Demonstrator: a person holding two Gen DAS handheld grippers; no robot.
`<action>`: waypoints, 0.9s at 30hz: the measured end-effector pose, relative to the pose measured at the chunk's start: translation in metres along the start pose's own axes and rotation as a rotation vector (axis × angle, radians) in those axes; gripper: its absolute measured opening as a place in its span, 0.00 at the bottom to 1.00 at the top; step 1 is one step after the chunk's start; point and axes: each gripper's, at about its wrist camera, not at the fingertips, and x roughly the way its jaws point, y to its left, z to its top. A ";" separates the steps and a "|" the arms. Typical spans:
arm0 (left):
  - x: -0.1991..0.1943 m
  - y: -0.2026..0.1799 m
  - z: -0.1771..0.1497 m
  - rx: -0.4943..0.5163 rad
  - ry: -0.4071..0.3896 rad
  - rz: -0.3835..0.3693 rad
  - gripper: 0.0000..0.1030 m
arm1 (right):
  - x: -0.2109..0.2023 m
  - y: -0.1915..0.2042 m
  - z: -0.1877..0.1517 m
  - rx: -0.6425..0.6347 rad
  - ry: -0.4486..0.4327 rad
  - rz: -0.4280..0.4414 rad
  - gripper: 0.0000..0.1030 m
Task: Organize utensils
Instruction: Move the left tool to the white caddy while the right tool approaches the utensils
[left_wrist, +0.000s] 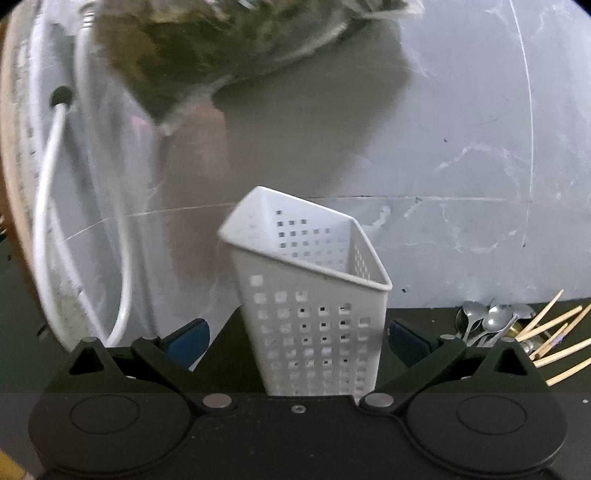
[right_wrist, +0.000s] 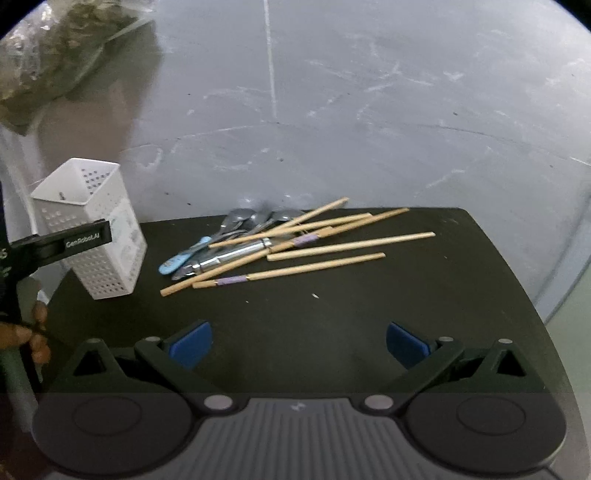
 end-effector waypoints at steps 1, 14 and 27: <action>0.004 0.000 0.000 0.007 -0.006 0.000 1.00 | 0.000 0.002 -0.002 0.006 0.003 -0.014 1.00; 0.026 0.034 -0.002 0.080 -0.090 -0.112 0.77 | 0.003 0.037 -0.010 0.085 -0.025 -0.101 1.00; 0.011 0.087 -0.020 0.209 -0.162 -0.440 0.76 | 0.026 0.033 0.000 0.081 0.001 -0.042 1.00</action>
